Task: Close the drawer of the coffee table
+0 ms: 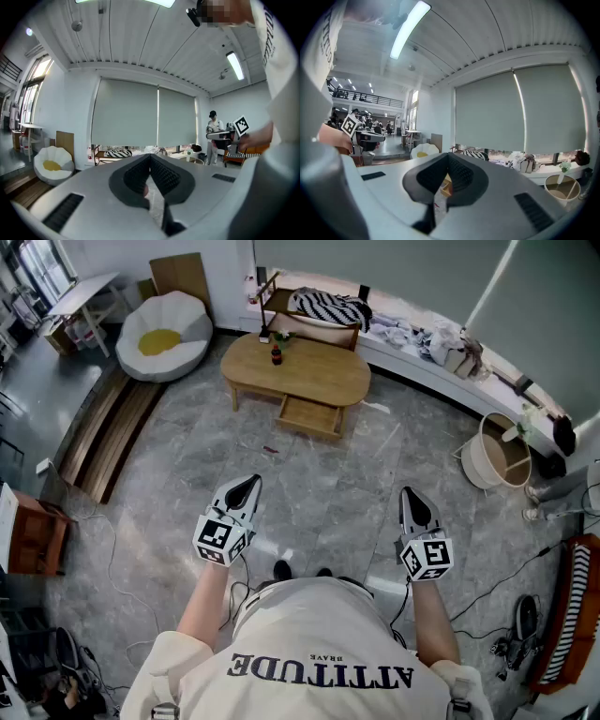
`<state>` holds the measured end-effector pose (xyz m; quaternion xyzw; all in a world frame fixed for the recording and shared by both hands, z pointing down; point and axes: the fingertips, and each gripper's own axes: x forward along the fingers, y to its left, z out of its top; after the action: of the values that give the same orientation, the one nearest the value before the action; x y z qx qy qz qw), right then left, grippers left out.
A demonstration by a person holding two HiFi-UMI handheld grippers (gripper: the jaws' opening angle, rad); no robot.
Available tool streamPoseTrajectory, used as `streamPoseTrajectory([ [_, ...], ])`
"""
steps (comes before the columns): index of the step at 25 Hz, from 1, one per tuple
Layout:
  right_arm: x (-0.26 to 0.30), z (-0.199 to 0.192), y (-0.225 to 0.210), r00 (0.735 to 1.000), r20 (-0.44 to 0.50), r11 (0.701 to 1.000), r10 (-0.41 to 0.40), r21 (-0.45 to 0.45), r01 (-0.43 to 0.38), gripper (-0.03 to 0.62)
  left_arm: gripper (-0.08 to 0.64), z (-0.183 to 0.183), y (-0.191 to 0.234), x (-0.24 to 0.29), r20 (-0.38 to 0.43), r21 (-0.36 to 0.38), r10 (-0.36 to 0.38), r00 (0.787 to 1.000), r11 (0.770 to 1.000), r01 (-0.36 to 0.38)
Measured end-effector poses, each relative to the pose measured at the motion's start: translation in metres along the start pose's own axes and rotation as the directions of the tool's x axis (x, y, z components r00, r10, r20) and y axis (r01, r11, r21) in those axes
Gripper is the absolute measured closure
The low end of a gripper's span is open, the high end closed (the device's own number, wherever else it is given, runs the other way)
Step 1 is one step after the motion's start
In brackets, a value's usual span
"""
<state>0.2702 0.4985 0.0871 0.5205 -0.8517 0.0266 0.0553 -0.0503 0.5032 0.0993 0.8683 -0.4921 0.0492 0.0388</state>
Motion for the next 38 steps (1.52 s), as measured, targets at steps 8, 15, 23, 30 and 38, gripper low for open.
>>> streamPoseTrajectory([
  [8, 0.001, 0.000, 0.004, 1.000, 0.002, 1.000, 0.005, -0.005, -0.005, 0.578, 0.540, 0.001, 0.000, -0.002, 0.006, -0.007, 0.000, 1.000, 1.000, 0.000],
  [15, 0.002, 0.003, 0.005, 1.000, 0.015, 1.000, 0.009, 0.018, -0.010, 0.578, 0.540, -0.002, 0.001, -0.004, -0.004, -0.005, 0.001, 1.000, 1.000, -0.001],
  [23, 0.003, 0.001, 0.017, 1.000, 0.014, 1.000, 0.016, 0.012, -0.016, 0.578, 0.540, -0.004, 0.009, -0.007, -0.009, -0.035, -0.010, 1.000, 0.999, 0.009],
  [30, 0.008, -0.001, 0.038, 1.000, 0.014, 1.000, 0.012, -0.013, -0.012, 0.578, 0.540, -0.004, 0.026, -0.012, 0.000, -0.026, -0.022, 1.000, 0.999, 0.022],
  [38, 0.022, -0.003, 0.051, 0.999, 0.005, 0.999, -0.041, 0.002, 0.041, 0.578, 0.540, -0.014, 0.054, -0.015, -0.014, -0.030, -0.044, 0.999, 0.999, 0.043],
])
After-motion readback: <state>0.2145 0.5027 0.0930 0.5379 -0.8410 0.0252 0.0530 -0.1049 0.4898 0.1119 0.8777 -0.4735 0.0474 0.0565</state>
